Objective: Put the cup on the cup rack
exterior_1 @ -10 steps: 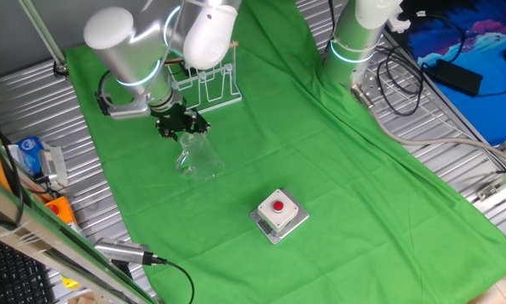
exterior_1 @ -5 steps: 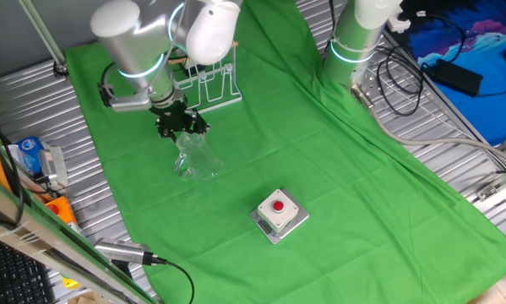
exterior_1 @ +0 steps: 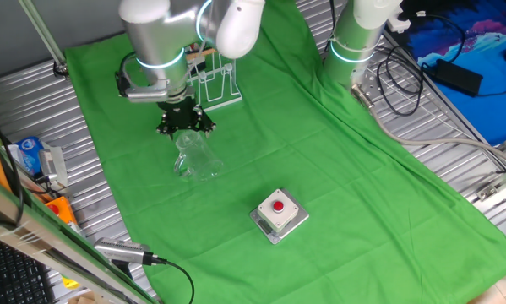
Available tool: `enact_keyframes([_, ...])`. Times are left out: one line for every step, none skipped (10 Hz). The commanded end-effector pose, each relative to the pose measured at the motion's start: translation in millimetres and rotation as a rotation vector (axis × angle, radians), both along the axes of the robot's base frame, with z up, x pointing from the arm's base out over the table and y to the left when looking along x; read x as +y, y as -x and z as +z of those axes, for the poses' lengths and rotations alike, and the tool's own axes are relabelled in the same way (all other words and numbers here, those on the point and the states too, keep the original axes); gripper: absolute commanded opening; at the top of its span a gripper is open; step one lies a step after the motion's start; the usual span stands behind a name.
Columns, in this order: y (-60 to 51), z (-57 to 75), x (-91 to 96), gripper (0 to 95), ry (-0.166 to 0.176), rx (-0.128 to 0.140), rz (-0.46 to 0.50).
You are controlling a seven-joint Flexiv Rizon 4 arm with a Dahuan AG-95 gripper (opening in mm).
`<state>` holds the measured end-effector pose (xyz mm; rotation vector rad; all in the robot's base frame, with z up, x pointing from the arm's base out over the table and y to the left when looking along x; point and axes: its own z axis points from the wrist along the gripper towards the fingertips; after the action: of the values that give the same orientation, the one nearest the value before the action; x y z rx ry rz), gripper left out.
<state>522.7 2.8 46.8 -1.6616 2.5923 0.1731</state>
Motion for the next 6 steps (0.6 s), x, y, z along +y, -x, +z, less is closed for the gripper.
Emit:
enact_keyframes([-0.4, -0.9, -0.5, 95.0, 0.021, -0.016, 0.18])
enact_keyframes([-0.5, -1.0, -0.4, 95.0, 0.022, -0.022, 0.24])
enact_keyframes([-0.5, -1.0, -0.4, 95.0, 0.02, -0.03, 0.3])
enact_keyframes([-0.7, -1.1, -0.2, 95.0, 0.017, -0.034, 0.333])
enact_keyframes([-0.8, -1.2, -0.1, 95.0, 0.015, -0.037, 0.357])
enact_keyframes([-1.0, -1.4, 0.0, 95.0, -0.002, -0.044, 0.388])
